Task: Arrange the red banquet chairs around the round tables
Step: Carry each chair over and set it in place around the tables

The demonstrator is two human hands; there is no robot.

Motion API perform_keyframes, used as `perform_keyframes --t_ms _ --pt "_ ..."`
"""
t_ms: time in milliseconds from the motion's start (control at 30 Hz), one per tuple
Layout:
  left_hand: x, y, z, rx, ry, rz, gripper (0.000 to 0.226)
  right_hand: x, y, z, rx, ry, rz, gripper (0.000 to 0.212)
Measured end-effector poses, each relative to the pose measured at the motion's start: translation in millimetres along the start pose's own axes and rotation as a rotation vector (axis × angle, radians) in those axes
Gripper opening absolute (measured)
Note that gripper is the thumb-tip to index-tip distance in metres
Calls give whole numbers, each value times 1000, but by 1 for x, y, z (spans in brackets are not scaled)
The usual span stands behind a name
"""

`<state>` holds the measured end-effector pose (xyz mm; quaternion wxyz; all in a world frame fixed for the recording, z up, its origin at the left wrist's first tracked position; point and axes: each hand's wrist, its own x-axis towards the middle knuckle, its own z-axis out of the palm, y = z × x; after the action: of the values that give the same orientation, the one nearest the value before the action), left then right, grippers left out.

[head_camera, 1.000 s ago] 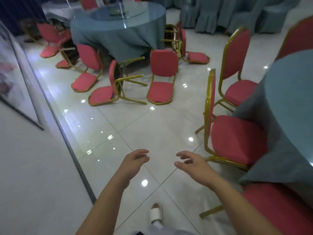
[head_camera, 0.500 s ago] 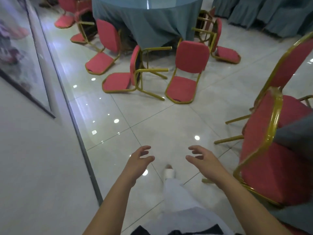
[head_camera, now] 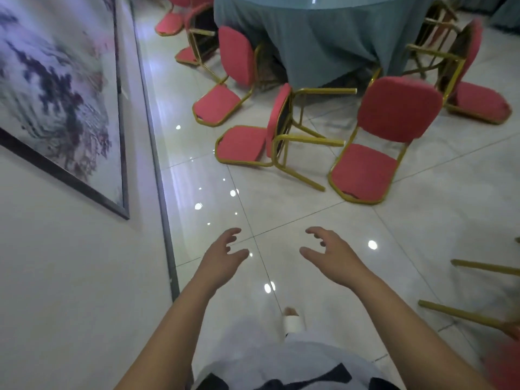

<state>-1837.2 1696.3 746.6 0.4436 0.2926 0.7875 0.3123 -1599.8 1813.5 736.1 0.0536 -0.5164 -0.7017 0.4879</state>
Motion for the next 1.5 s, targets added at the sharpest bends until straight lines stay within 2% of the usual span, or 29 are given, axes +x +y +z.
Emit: perform_keyframes --t_ms 233,400,500,633,867,967,1100,1167,1267,1333,1433,1500 --pt "118 24 -27 -37 -49 -84 55 128 -44 -13 -115 -105 9 52" --pt "241 82 -71 36 -21 23 60 235 -104 -56 -296 -43 -29 54" --pt "308 126 -94 140 -25 83 59 294 -151 -88 -384 -15 -31 57" --pt "386 175 -103 326 -80 171 63 360 -190 -114 -330 82 -46 56" --pt "483 214 -73 741 -142 268 64 444 -159 -133 -266 -57 104 56" --pt "524 222 -54 846 -190 198 66 498 -142 -155 -268 -126 147 56" --pt "575 244 -39 773 -189 95 62 589 -127 -204 -148 -127 187 51" --pt "596 256 -36 755 -160 69 61 631 -122 -228 -183 -146 214 52" --pt "633 270 -34 717 -85 36 61 700 -119 -255 -395 -206 164 55" --pt "655 272 -32 643 -87 -50 60 741 -122 -264 -574 -276 121 57" --pt "683 263 -30 563 -168 -249 58 787 -125 -261 -870 -455 37 58" --pt "705 249 -27 666 -240 -337 58 815 -122 -254 -1023 -559 -46 56"
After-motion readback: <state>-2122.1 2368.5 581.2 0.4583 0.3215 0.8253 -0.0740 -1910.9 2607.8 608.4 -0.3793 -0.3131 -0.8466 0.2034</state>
